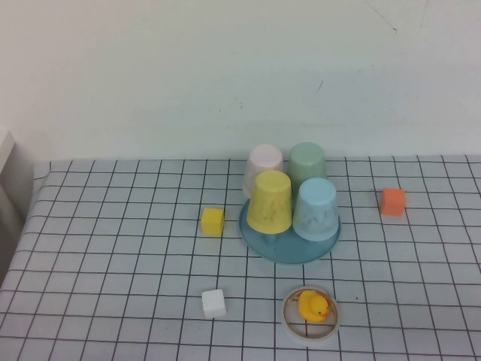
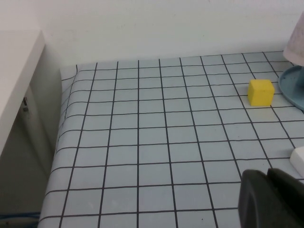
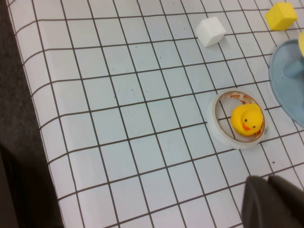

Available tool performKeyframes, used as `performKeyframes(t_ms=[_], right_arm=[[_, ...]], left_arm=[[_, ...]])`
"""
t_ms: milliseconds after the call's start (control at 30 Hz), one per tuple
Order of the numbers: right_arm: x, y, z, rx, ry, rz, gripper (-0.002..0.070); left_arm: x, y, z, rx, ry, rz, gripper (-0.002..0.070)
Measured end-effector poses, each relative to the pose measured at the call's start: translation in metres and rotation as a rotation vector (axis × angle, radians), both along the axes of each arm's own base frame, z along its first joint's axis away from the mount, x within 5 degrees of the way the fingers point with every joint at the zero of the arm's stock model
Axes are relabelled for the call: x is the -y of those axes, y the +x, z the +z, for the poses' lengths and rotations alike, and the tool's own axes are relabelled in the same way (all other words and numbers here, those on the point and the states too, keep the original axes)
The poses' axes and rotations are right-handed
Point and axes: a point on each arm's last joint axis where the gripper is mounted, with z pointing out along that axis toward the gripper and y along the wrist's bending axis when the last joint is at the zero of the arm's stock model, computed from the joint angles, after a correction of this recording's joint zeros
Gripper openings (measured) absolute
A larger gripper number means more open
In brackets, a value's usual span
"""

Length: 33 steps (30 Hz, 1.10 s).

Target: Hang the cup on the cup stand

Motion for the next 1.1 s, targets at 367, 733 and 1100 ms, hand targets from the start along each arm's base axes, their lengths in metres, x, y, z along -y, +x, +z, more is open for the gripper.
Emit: performKeyframes(t_ms=[367,733,1100], right_arm=[[0.000,0.000,0.000,0.000,0.000,0.000,-0.0001],[0.000,0.000,0.000,0.000,0.000,0.000,-0.0001],[0.022,-0.012,0.017,0.092,0.111,-0.046,-0.0001]], left_arm=[[0.000,0.000,0.000,-0.001,0.005,-0.002,-0.0001],[0.000,0.000,0.000,-0.001,0.002,-0.002,-0.0001],[0.000,0.000,0.000,0.001,0.000,-0.002,-0.0001]])
